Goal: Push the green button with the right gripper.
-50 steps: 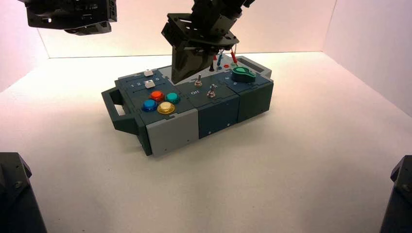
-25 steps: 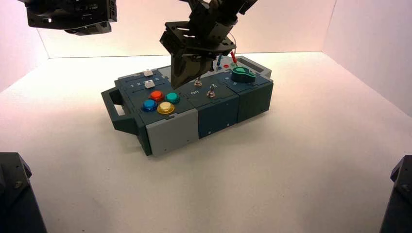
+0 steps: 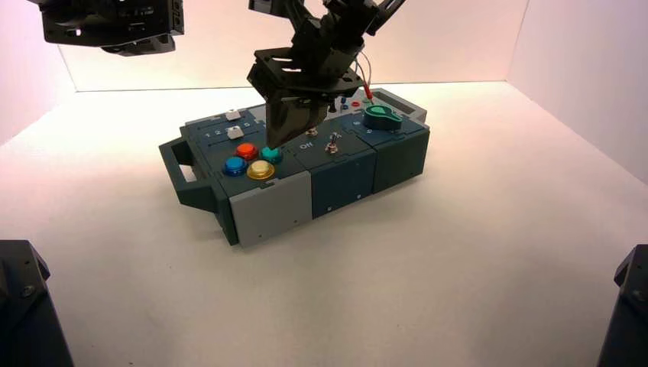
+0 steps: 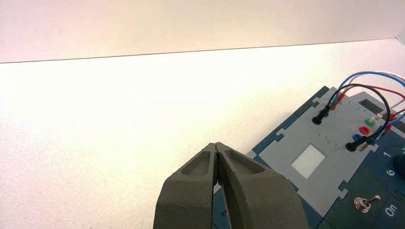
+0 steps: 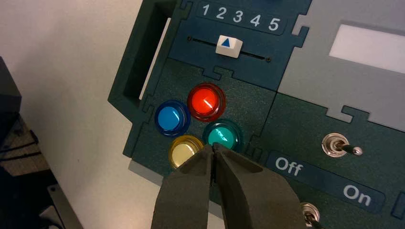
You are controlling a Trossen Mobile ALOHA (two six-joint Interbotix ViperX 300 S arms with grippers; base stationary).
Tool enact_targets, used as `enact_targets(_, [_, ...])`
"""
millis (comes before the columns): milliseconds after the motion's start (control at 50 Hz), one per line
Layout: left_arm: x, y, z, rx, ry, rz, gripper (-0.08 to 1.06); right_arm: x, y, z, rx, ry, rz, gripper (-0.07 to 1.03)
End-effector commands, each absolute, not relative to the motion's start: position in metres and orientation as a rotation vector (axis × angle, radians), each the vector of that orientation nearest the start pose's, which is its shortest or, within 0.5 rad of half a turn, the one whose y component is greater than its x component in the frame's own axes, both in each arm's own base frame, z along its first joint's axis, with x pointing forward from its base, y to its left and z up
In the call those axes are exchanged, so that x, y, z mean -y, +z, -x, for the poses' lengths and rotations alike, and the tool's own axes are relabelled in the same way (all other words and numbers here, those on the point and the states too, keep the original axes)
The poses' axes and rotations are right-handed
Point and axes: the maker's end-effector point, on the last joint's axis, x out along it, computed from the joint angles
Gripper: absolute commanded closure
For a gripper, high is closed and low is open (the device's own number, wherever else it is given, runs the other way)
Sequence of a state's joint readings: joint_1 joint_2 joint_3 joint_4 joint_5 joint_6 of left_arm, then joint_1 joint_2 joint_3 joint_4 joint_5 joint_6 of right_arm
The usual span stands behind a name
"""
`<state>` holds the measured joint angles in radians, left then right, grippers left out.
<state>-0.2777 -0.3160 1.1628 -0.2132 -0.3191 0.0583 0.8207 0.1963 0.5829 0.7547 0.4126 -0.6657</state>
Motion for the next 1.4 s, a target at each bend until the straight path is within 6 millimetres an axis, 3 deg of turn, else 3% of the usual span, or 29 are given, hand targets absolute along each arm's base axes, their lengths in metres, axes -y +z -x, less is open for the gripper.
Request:
enact_targets(20, [0.076, 0.130, -0.314, -0.497, -0.169, 0.056, 1.01, -0.341, 0.059, -0.250, -1.078, 0.969, 0.265, 0.99])
enact_targets(520, [0.076, 0.130, -0.313, -0.499, -0.168, 0.057, 1.01, -0.342, 0.056, -0.252, -1.081, 0.965, 0.265, 0.99])
enact_targets(1000, [0.076, 0.130, -0.313, -0.499, -0.168, 0.057, 1.01, -0.340, 0.082, -0.251, -1.021, 0.986, 0.266, 0.99])
enact_targets(1400, [0.076, 0.130, -0.313, -0.500, -0.168, 0.055, 1.01, -0.340, 0.085, -0.253, -1.003, 0.981, 0.271, 0.98])
